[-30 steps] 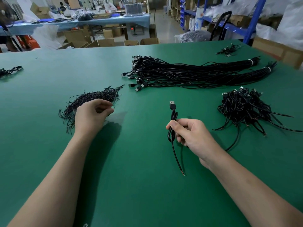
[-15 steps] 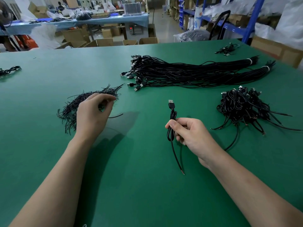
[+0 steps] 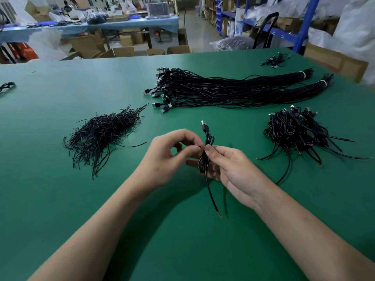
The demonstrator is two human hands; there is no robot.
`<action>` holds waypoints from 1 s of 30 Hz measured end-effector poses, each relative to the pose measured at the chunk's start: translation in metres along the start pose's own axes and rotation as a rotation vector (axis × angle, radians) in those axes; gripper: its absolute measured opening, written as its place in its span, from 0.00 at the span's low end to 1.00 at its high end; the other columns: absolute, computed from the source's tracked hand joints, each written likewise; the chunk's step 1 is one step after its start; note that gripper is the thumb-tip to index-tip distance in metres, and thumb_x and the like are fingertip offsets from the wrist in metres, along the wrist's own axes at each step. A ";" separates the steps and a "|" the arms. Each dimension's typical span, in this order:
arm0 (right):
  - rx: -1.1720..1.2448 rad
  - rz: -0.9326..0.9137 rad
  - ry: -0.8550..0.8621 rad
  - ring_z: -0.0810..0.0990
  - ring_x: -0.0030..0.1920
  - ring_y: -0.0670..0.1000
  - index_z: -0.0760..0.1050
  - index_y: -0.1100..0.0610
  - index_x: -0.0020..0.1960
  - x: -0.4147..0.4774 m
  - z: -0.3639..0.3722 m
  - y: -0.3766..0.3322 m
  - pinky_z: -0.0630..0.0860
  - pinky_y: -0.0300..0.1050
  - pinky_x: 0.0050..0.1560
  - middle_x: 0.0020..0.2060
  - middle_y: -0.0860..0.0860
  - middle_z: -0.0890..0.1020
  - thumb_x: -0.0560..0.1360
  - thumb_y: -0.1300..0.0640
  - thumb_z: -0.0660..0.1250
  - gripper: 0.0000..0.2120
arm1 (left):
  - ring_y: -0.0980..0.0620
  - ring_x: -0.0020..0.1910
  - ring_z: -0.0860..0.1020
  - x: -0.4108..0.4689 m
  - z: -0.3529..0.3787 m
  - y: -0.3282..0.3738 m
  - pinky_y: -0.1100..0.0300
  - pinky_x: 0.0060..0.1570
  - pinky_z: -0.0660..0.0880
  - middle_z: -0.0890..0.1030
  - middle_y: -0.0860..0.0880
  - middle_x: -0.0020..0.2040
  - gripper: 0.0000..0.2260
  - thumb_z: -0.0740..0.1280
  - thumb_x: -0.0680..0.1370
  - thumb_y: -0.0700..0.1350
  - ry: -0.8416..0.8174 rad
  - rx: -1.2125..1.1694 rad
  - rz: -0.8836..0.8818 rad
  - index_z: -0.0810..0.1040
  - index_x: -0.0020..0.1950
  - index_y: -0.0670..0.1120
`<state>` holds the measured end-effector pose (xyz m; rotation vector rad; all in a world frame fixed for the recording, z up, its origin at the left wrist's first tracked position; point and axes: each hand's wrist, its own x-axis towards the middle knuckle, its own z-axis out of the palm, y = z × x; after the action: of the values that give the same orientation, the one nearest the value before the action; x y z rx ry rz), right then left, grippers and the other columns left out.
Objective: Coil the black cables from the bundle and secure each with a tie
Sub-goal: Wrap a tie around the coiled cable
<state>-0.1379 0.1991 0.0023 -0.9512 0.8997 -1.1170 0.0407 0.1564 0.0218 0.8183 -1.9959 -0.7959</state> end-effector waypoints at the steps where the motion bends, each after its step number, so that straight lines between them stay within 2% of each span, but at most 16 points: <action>1: 0.054 0.035 -0.014 0.85 0.57 0.55 0.77 0.63 0.62 0.000 0.000 -0.001 0.78 0.52 0.58 0.57 0.57 0.85 0.80 0.54 0.64 0.16 | 0.56 0.43 0.82 -0.001 0.000 0.000 0.63 0.46 0.77 0.84 0.51 0.43 0.05 0.69 0.80 0.36 -0.007 -0.017 -0.003 0.81 0.48 0.46; 3: 0.188 0.109 -0.024 0.86 0.55 0.55 0.76 0.66 0.63 -0.001 0.000 -0.004 0.83 0.46 0.51 0.55 0.59 0.85 0.80 0.55 0.63 0.17 | 0.57 0.42 0.81 -0.002 0.001 0.000 0.64 0.47 0.75 0.83 0.51 0.43 0.05 0.68 0.80 0.36 -0.024 -0.029 -0.004 0.81 0.48 0.45; 5: 0.274 0.119 -0.006 0.87 0.50 0.53 0.77 0.66 0.60 -0.001 -0.004 -0.006 0.83 0.42 0.45 0.52 0.59 0.86 0.78 0.55 0.65 0.16 | 0.59 0.42 0.81 -0.002 0.001 0.001 0.65 0.47 0.73 0.84 0.52 0.42 0.05 0.68 0.80 0.36 -0.048 -0.054 -0.009 0.81 0.48 0.45; 7: 0.275 0.093 0.022 0.87 0.47 0.50 0.79 0.64 0.56 -0.001 -0.005 -0.007 0.82 0.40 0.43 0.48 0.57 0.87 0.76 0.54 0.66 0.15 | 0.56 0.44 0.82 -0.001 0.000 0.001 0.59 0.46 0.72 0.84 0.53 0.43 0.05 0.70 0.80 0.39 -0.060 -0.032 0.006 0.82 0.48 0.48; 9: 0.233 0.063 0.043 0.86 0.45 0.47 0.80 0.64 0.56 0.000 -0.005 -0.005 0.81 0.38 0.42 0.47 0.56 0.87 0.76 0.54 0.66 0.16 | 0.51 0.47 0.82 -0.002 0.001 -0.001 0.54 0.47 0.73 0.85 0.53 0.45 0.05 0.72 0.79 0.41 -0.069 -0.006 0.030 0.83 0.49 0.51; 11: 0.162 0.009 0.072 0.85 0.45 0.46 0.80 0.64 0.56 0.001 -0.005 -0.003 0.80 0.38 0.43 0.48 0.55 0.87 0.77 0.53 0.65 0.15 | 0.50 0.51 0.81 -0.003 0.004 -0.004 0.56 0.49 0.73 0.84 0.54 0.48 0.06 0.74 0.77 0.43 -0.046 -0.030 0.009 0.83 0.51 0.54; 13: 0.087 -0.075 0.103 0.83 0.46 0.46 0.81 0.61 0.51 0.002 -0.005 -0.001 0.80 0.38 0.46 0.45 0.53 0.86 0.77 0.51 0.65 0.14 | 0.52 0.54 0.81 -0.004 0.009 -0.008 0.53 0.54 0.76 0.83 0.54 0.53 0.11 0.75 0.75 0.44 0.015 -0.122 -0.107 0.81 0.56 0.52; 15: 0.011 -0.145 0.115 0.82 0.46 0.47 0.82 0.59 0.47 0.001 -0.004 -0.002 0.79 0.38 0.48 0.43 0.52 0.85 0.77 0.50 0.65 0.13 | 0.51 0.58 0.81 -0.005 0.013 -0.011 0.48 0.59 0.78 0.83 0.52 0.59 0.14 0.75 0.76 0.43 0.000 -0.240 -0.218 0.80 0.61 0.48; 18: -0.090 -0.179 0.122 0.83 0.47 0.50 0.82 0.60 0.47 -0.001 -0.002 -0.003 0.79 0.43 0.50 0.44 0.55 0.85 0.81 0.53 0.64 0.13 | 0.50 0.61 0.82 -0.006 0.015 -0.014 0.57 0.63 0.76 0.84 0.48 0.60 0.15 0.71 0.78 0.43 -0.088 -0.371 -0.258 0.80 0.65 0.43; 22: -0.173 -0.199 0.163 0.84 0.46 0.54 0.82 0.58 0.46 -0.002 0.001 -0.004 0.83 0.47 0.45 0.42 0.56 0.85 0.82 0.55 0.64 0.11 | 0.49 0.58 0.84 -0.005 0.016 -0.012 0.60 0.58 0.78 0.86 0.47 0.58 0.14 0.71 0.77 0.42 -0.077 -0.490 -0.282 0.83 0.62 0.45; 26: -0.296 -0.260 0.135 0.86 0.41 0.55 0.81 0.57 0.47 -0.003 0.004 -0.004 0.83 0.46 0.39 0.40 0.55 0.86 0.83 0.56 0.63 0.10 | 0.54 0.45 0.84 -0.005 0.016 -0.014 0.63 0.50 0.78 0.87 0.47 0.52 0.13 0.73 0.74 0.40 -0.038 -0.556 -0.303 0.85 0.59 0.46; 30: -0.407 -0.329 0.131 0.83 0.34 0.52 0.80 0.54 0.50 -0.003 0.004 -0.002 0.80 0.44 0.35 0.37 0.52 0.85 0.83 0.58 0.63 0.08 | 0.52 0.41 0.82 -0.005 0.018 -0.013 0.59 0.51 0.78 0.86 0.45 0.51 0.18 0.74 0.74 0.37 -0.035 -0.604 -0.266 0.81 0.64 0.42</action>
<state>-0.1358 0.2019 0.0058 -1.4098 1.1312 -1.3117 0.0311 0.1565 0.0018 0.7097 -1.5486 -1.4799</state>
